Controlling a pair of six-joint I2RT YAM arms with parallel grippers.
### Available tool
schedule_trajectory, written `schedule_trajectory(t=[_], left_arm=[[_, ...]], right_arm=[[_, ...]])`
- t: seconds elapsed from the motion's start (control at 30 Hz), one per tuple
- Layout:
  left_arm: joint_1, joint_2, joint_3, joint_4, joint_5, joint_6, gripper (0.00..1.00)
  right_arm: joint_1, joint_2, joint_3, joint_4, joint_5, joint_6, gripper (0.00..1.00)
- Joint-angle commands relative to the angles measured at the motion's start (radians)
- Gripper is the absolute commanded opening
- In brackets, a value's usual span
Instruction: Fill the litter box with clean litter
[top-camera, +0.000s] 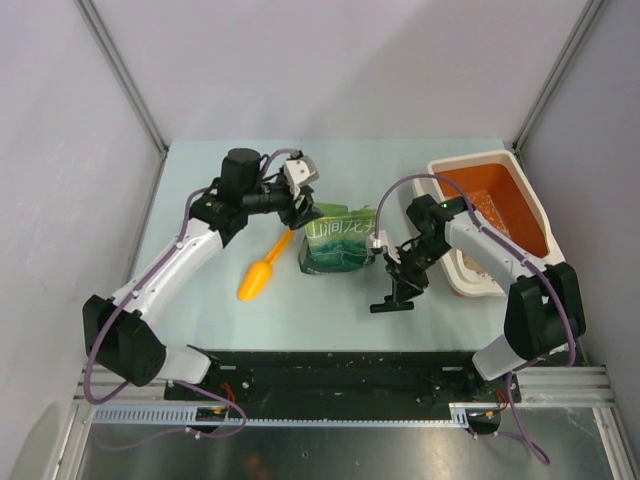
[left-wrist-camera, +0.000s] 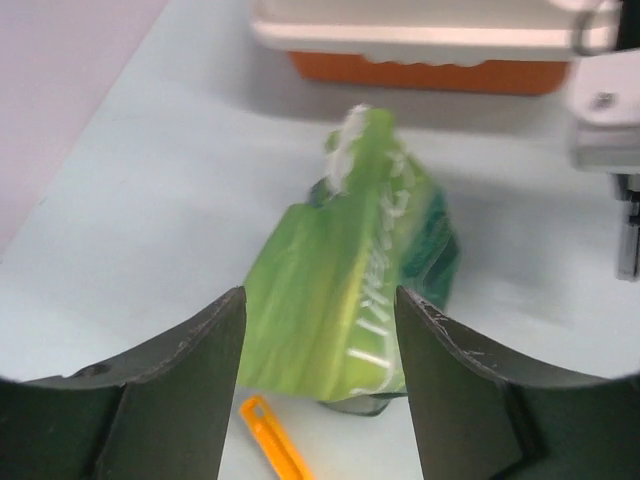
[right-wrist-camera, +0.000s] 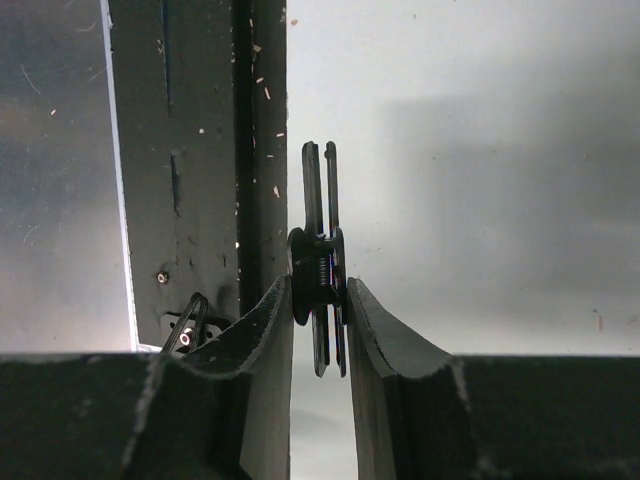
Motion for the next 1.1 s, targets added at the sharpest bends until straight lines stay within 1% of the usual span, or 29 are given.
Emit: schedule_trajectory(t=[0.0, 0.07, 0.13, 0.2, 0.3, 0.33, 0.4, 0.43, 0.47, 0.5, 0.53, 0.57, 0.6, 0.63, 0.67, 0.7, 0.73, 0.77, 0.83, 0.87, 0.9, 0.93, 1.0, 1.07], left_arm=[[0.026, -0.028, -0.006, 0.017, -0.316, -0.126, 0.66], [0.057, -0.028, -0.017, 0.017, -0.419, -0.198, 0.68], [0.106, -0.031, -0.044, 0.017, -0.410, -0.270, 0.70], [0.123, -0.033, -0.074, 0.016, -0.389, -0.297, 0.73], [0.132, -0.024, -0.103, 0.013, -0.393, -0.327, 0.73], [0.137, -0.021, -0.106, 0.010, -0.393, -0.362, 0.73], [0.147, -0.008, -0.112, 0.007, -0.354, -0.416, 0.73], [0.167, -0.008, -0.114, 0.007, -0.335, -0.488, 0.73], [0.181, -0.004, -0.115, 0.007, -0.303, -0.535, 0.73], [0.199, -0.004, -0.123, 0.008, -0.267, -0.589, 0.73], [0.247, 0.001, -0.129, 0.022, -0.180, -0.710, 0.73], [0.274, 0.010, -0.137, 0.036, -0.133, -0.776, 0.73], [0.302, 0.016, -0.165, 0.057, -0.084, -0.837, 0.74], [0.351, 0.025, -0.181, 0.112, 0.026, -0.934, 0.74], [0.370, 0.041, -0.195, 0.141, 0.066, -0.967, 0.74], [0.382, 0.050, -0.207, 0.161, 0.096, -0.990, 0.75], [0.388, 0.059, -0.207, 0.186, 0.106, -1.005, 0.75], [0.388, 0.076, -0.207, 0.197, 0.120, -1.008, 0.75], [0.387, 0.098, -0.206, 0.252, 0.139, -1.045, 0.75], [0.387, 0.130, -0.203, 0.272, 0.165, -1.063, 0.76], [0.387, 0.148, -0.198, 0.292, 0.175, -1.085, 0.76], [0.387, 0.166, -0.193, 0.357, 0.189, -1.125, 0.76], [0.385, 0.217, -0.186, 0.428, 0.222, -1.177, 0.75], [0.367, 0.274, -0.154, 0.464, 0.238, -1.214, 0.75]], right_arm=[[-0.018, 0.028, -0.044, 0.024, -0.005, -0.021, 0.00], [-0.021, 0.034, -0.081, 0.051, -0.003, -0.003, 0.01], [-0.034, 0.037, -0.107, 0.082, 0.000, 0.029, 0.02], [-0.037, 0.046, -0.138, 0.107, 0.024, 0.040, 0.04], [-0.042, 0.058, -0.167, 0.128, 0.052, 0.040, 0.06], [-0.044, 0.063, -0.167, 0.136, 0.057, 0.048, 0.07], [-0.047, 0.062, -0.166, 0.171, 0.070, 0.077, 0.20], [-0.047, 0.049, -0.161, 0.182, 0.075, 0.101, 0.27], [-0.047, 0.043, -0.153, 0.186, 0.078, 0.111, 0.37], [-0.045, 0.036, -0.144, 0.188, 0.090, 0.123, 0.42], [-0.050, 0.022, -0.118, 0.182, 0.098, 0.143, 0.46], [-0.059, -0.018, -0.104, 0.180, 0.103, 0.155, 0.55], [-0.067, -0.047, -0.091, 0.186, 0.097, 0.171, 0.60], [-0.074, -0.075, -0.077, 0.197, 0.095, 0.197, 0.66], [-0.079, -0.130, -0.057, 0.238, 0.097, 0.251, 0.76], [-0.085, -0.154, -0.051, 0.263, 0.107, 0.287, 0.81], [-0.087, -0.174, -0.048, 0.292, 0.110, 0.321, 0.84], [-0.085, -0.194, -0.040, 0.348, 0.115, 0.397, 0.89], [-0.087, -0.225, -0.035, 0.415, 0.138, 0.488, 0.92], [-0.087, -0.230, -0.020, 0.471, 0.144, 0.537, 0.93], [-0.087, -0.224, -0.011, 0.490, 0.152, 0.607, 0.93], [-0.090, -0.222, 0.001, 0.511, 0.156, 0.646, 0.93], [-0.091, -0.204, 0.024, 0.558, 0.179, 0.726, 0.94], [-0.100, -0.195, 0.032, 0.576, 0.192, 0.747, 0.95]])
